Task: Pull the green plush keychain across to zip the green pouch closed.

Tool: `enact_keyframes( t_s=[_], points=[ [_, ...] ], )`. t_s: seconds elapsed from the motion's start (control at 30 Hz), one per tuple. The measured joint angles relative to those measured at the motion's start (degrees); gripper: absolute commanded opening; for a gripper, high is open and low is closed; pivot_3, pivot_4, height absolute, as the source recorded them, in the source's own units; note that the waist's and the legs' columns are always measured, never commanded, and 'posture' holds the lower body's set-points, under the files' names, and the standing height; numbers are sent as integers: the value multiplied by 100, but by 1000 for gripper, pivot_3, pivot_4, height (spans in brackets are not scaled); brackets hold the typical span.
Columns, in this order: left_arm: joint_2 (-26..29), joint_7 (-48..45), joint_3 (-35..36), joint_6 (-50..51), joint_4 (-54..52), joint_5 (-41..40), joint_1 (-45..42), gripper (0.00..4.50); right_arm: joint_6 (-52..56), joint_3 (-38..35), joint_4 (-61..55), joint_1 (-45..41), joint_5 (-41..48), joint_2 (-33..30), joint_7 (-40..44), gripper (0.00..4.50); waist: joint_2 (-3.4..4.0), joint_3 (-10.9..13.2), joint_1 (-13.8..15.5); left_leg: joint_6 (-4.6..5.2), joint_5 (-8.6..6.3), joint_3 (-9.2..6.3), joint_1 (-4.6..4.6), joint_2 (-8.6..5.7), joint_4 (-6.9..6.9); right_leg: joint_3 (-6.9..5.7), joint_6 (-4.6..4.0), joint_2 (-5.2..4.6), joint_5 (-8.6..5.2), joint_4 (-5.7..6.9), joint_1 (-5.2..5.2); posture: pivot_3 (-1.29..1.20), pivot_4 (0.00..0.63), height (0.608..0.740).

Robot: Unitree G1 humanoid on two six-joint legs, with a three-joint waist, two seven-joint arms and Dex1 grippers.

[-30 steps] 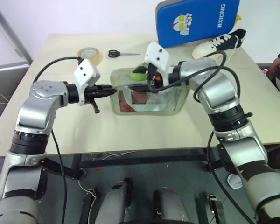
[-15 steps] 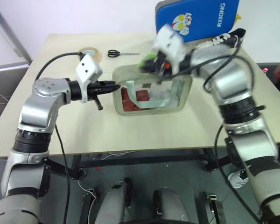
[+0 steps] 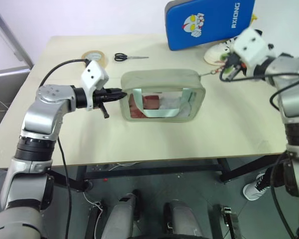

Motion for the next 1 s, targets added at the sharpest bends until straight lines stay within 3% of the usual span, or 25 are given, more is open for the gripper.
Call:
enact_keyframes(
  t_s=[0.13, 0.27, 0.4, 0.53, 0.63, 0.83, 0.87, 1.0],
  points=[
    [1, -7, -5, -3, 4, -12, 0, 0, -43, -60, -1, 797, -155, 178, -373, 51, -3, -2, -6, 2, 2, 0, 2, 1, -1, -1, 1, 2, 0, 3, 4, 0, 150, 740],
    [14, 4, -4, 0, 15, 0, 0, 0, 506, -313, 9, 1494, 239, 1452, -751, 51, -3, -2, -36, 12, 11, -1, 8, 6, 3, 0, 2, 9, 1, 17, 6, 0, 150, 740],
    [26, 30, -2, 44, 19, 21, 1, 0, 811, -554, 14, 1564, 571, 2245, -1045, 51, -4, -3, -28, 14, 12, -1, 13, 6, 9, -3, 2, 13, 1, 19, 15, 0, 150, 740],
    [50, 67, 8, 107, 9, 25, 1, 0, 1033, -742, 16, 1402, 861, 2402, -1018, 51, -3, -3, -18, 13, 11, -1, 12, 6, 9, -3, 2, 12, 1, 19, 11, 0, 150, 740],
    [50, 76, 9, 113, -16, 12, 2, 1126, 1169, -901, 2, 1172, 1119, 2159, -765, 1113, -2, -2, -7, 6, 7, -1, 12, 5, 9, -3, 2, 11, 1, 18, 11, 0, 150, 740],
    [736, -562, 304, 283, 85, -355, 34, 4199, 1603, -1085, -711, 675, 1760, 377, 771, 4264, 6, 4, -23, 3, 2, -1, 3, 6, 2, -3, 0, 7, 0, 10, 0, 0, 150, 740],
    [898, -701, 378, 300, 170, -419, 11, 4450, 1754, -1156, -907, 559, 1950, 87, 1107, 4480, 6, 4, -38, 4, 1, 0, 9, 8, -3, -2, -1, 6, -1, 7, 2, 0, 150, 740],
    [1159, -996, 540, 436, 427, -566, -200, 4450, 2613, -1333, -1668, 233, 3099, -214, 2077, 4480, 5, 3, -48, 6, -1, -2, 12, 14, -3, -3, -20, 4, -12, 4, 2, 0, 150, 740]
  ],
)
